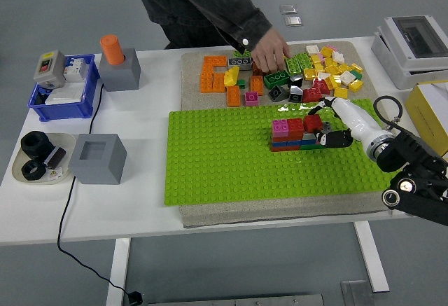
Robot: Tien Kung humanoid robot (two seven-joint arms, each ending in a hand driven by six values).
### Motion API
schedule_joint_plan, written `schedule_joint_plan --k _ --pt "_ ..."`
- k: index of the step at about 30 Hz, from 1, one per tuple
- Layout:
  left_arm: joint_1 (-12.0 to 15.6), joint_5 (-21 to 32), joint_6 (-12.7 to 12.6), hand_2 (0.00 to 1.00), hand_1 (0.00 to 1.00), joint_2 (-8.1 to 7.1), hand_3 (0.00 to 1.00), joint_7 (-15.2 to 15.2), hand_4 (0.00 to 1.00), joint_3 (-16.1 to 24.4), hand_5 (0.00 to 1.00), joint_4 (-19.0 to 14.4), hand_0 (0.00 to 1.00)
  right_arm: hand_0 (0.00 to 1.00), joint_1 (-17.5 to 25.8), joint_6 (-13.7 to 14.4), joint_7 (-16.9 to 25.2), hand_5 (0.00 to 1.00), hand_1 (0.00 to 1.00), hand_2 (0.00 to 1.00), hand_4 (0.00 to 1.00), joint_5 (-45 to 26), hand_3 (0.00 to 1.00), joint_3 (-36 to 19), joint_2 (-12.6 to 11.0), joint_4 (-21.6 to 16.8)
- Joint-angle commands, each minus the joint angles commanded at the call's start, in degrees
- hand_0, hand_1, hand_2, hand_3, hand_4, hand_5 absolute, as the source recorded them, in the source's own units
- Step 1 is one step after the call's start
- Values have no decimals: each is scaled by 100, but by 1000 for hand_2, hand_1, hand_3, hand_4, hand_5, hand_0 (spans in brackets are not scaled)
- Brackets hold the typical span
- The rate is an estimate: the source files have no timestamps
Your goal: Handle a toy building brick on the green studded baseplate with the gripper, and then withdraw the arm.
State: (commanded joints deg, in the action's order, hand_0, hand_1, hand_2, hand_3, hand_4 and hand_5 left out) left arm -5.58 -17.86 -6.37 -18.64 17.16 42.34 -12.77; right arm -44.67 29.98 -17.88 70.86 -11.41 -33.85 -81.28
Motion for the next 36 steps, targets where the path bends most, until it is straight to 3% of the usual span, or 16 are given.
schedule_joint_plan --k 18,24,25,36 --pt "-9 -1 -7 709 727 5 823 -42 820 -6 540 4 774 798 -7 17 63 2 940 930 535 -105 526 46 61 71" --pt "-8 1 -14 708 727 6 822 -79 821 -6 541 5 774 798 -12 26 78 2 940 930 541 -129 553 71 76 85" --pt "-7 1 -14 705 727 6 822 -83 821 -5 541 5 774 799 -12 28 81 4 940 939 538 -131 662 72 77 86" --pt "-5 -2 -16 704 726 2 820 -112 821 -3 542 7 772 798 -3 44 108 14 940 941 532 -161 660 89 92 118"
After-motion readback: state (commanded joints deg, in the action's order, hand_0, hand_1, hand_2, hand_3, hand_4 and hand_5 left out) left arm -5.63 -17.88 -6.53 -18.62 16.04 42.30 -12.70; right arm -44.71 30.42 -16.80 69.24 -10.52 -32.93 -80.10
